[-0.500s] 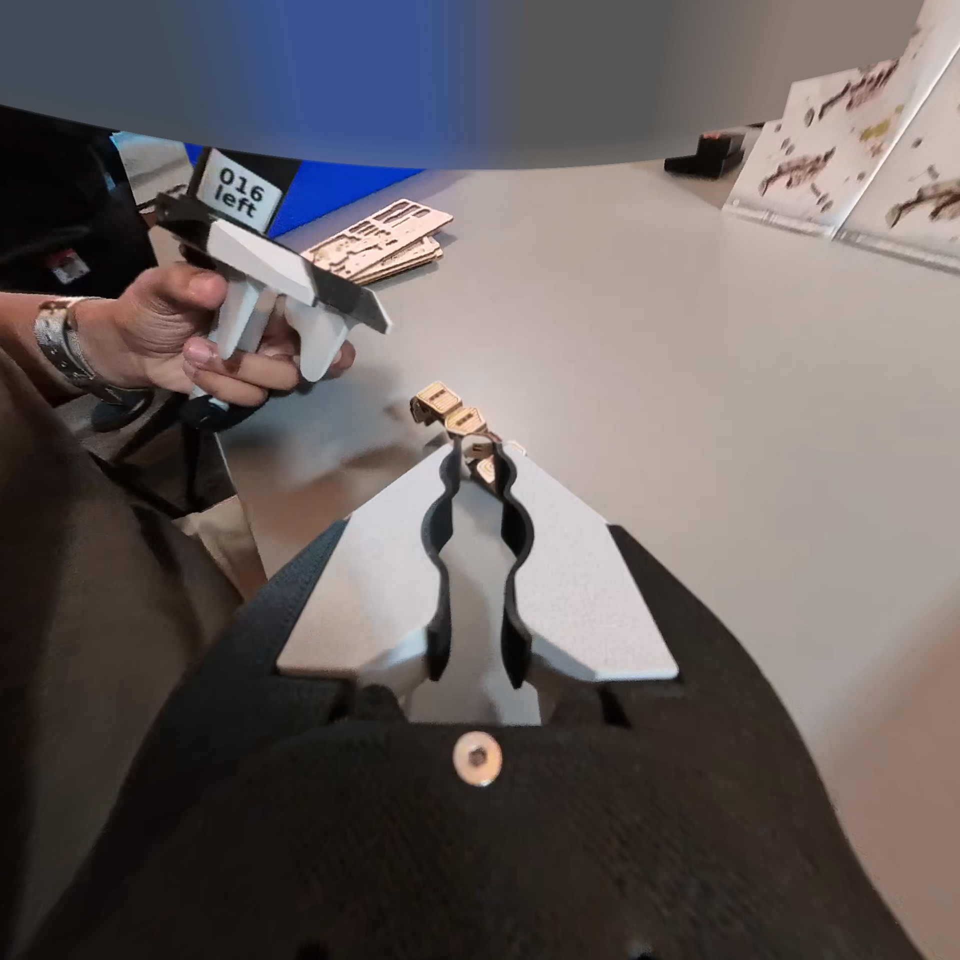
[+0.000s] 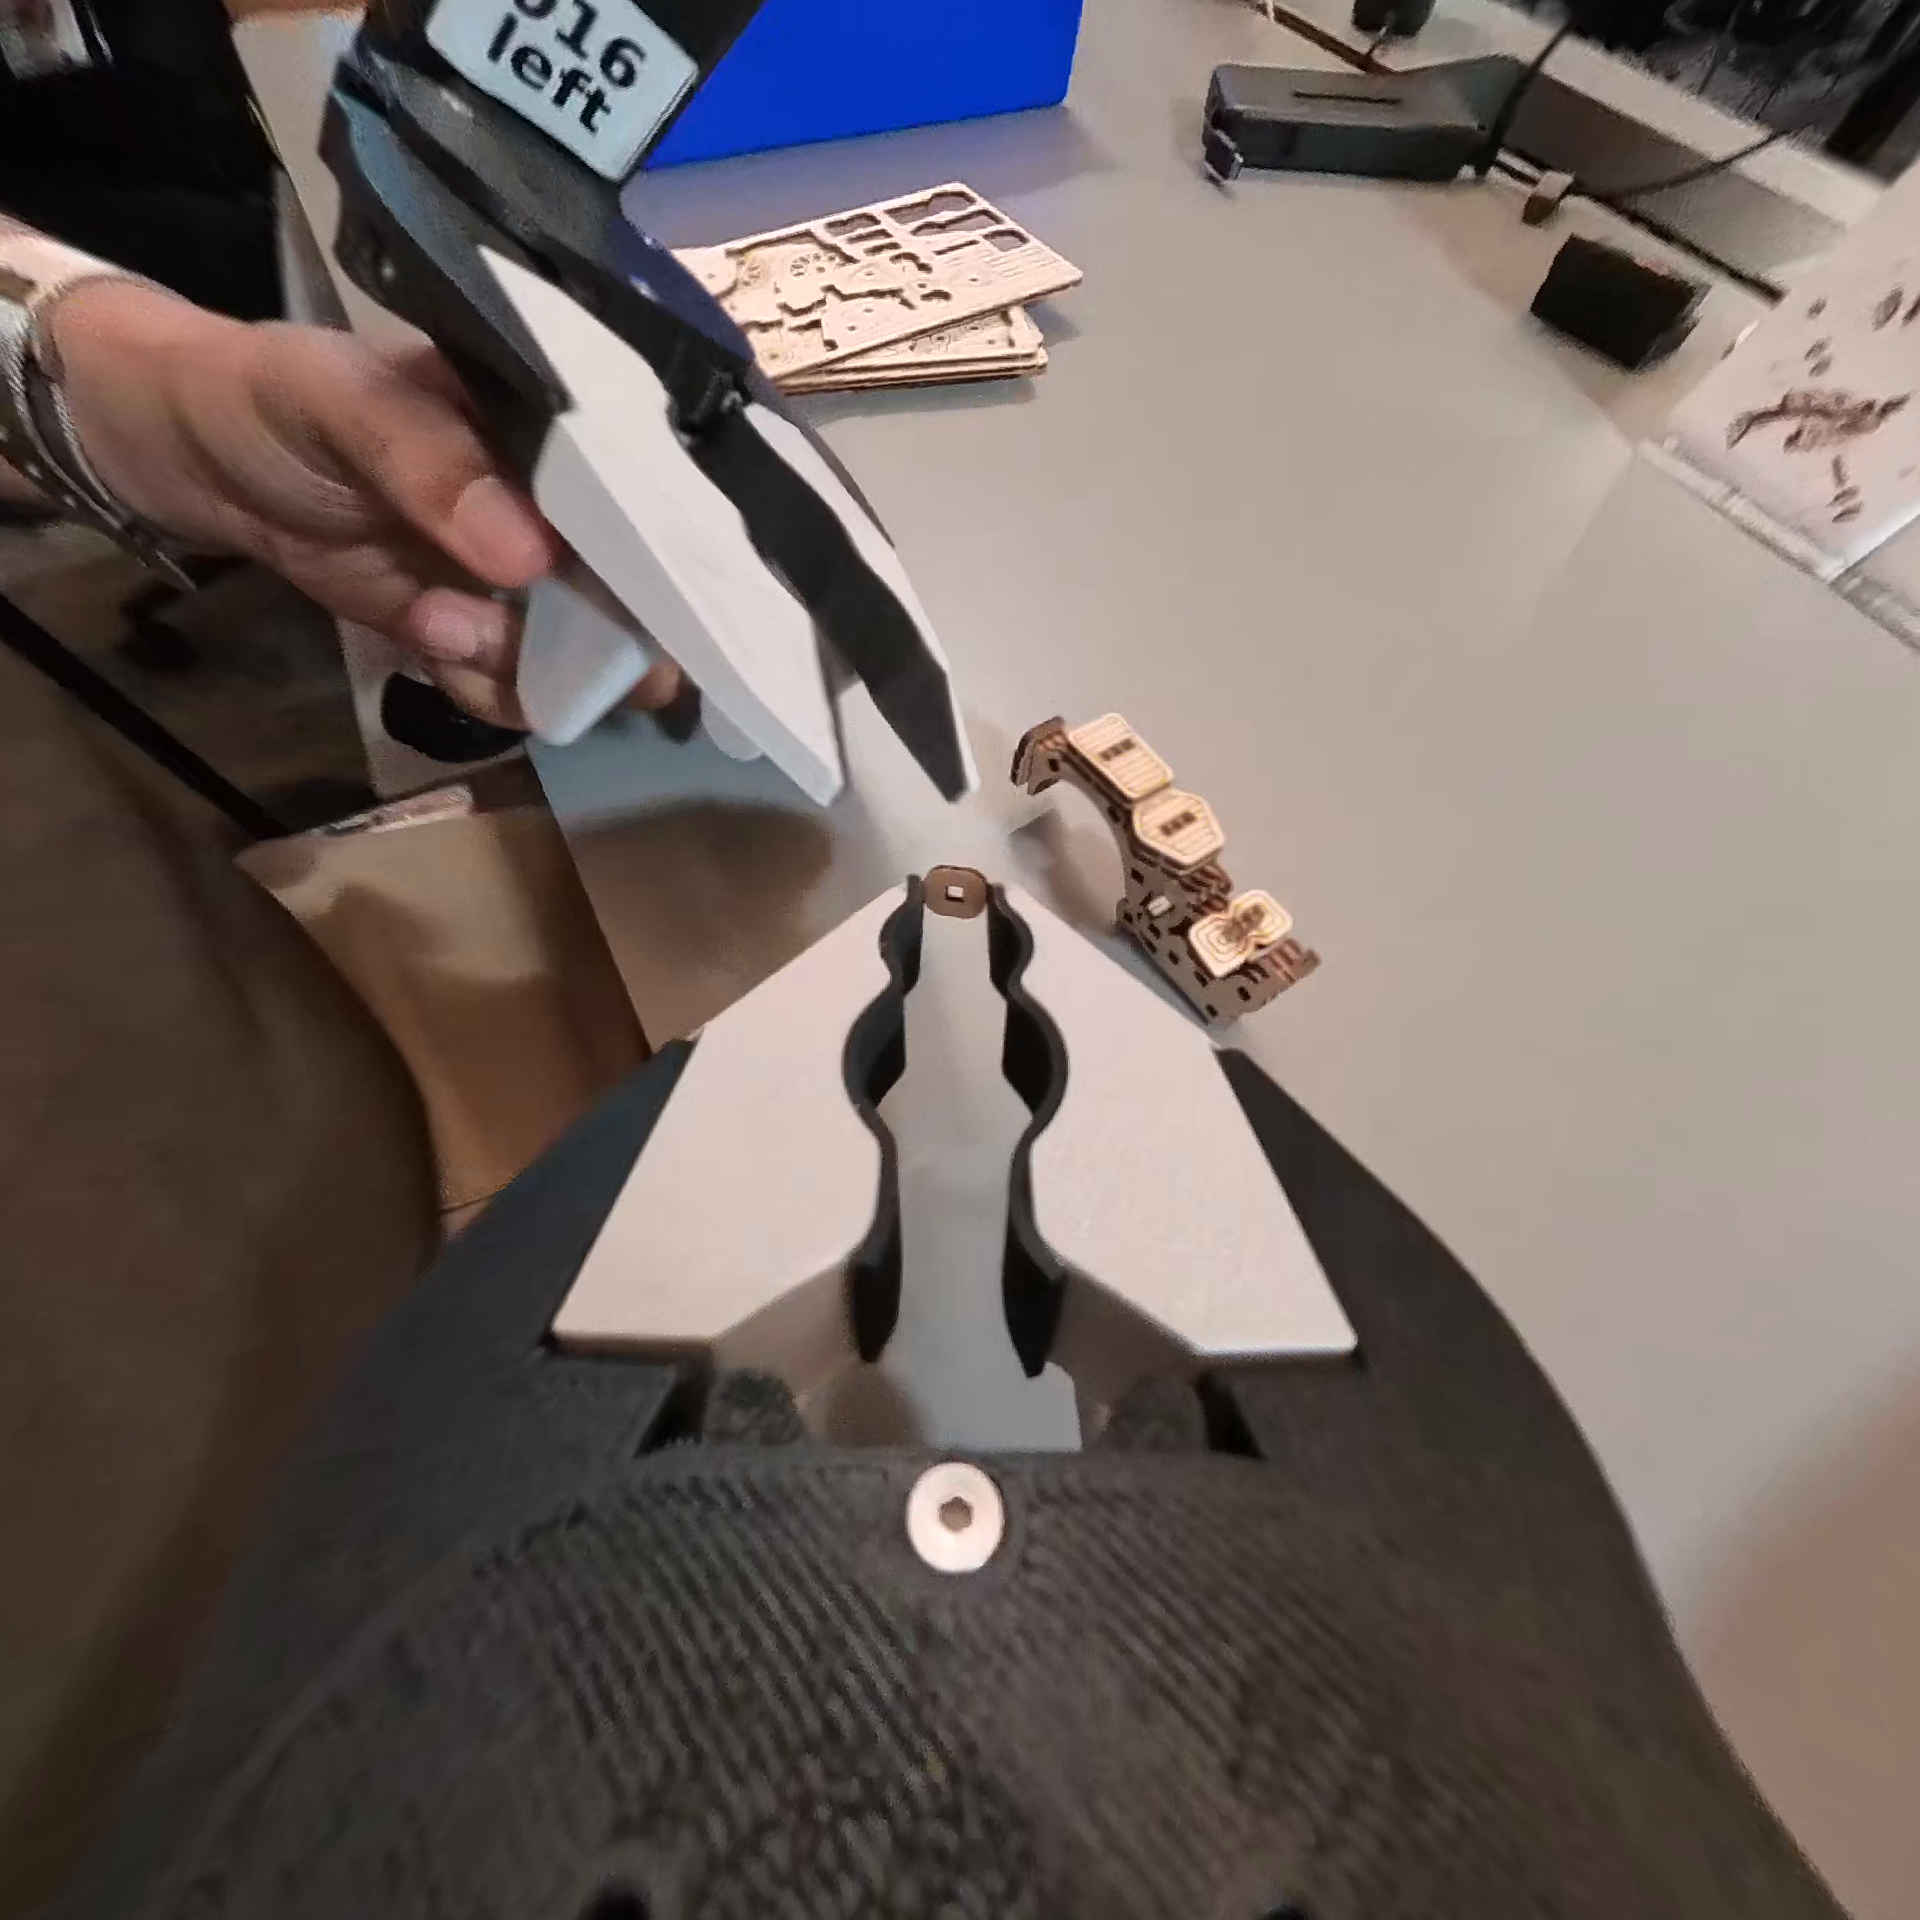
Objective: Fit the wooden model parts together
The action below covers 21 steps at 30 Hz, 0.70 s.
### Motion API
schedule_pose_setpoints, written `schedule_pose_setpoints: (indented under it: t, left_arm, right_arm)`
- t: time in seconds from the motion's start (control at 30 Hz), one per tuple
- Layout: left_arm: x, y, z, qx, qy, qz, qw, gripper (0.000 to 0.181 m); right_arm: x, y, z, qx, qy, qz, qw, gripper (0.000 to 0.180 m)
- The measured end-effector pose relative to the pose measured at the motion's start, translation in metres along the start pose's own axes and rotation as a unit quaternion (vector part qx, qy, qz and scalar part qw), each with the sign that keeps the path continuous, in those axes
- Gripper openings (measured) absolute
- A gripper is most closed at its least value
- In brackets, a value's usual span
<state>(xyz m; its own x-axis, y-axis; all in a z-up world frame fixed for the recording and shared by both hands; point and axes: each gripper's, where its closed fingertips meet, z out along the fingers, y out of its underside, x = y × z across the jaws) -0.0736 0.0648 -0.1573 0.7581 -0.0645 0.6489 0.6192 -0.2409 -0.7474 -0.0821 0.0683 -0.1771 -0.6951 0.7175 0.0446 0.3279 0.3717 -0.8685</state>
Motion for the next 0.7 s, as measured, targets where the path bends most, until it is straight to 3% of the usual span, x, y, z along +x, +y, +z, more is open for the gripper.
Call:
schedule_pose_setpoints:
  t: [0.13,0.4,0.7]
  left_arm:
    - [-0.001,0.005,0.000,-0.012,-0.024,0.023,0.999,0.014]
    - [0.001,0.009,-0.001,-0.027,-0.048,0.072,0.996,0.000]
    - [0.000,0.007,-0.004,-0.025,-0.051,0.071,0.996,0.003]
  right_arm:
    - [-0.003,-0.006,-0.002,0.000,0.035,-0.065,0.997,0.011]
    - [-0.010,-0.009,0.000,-0.011,0.064,-0.133,0.989,0.011]
    - [-0.012,-0.011,0.001,-0.012,0.076,-0.159,0.984,0.011]
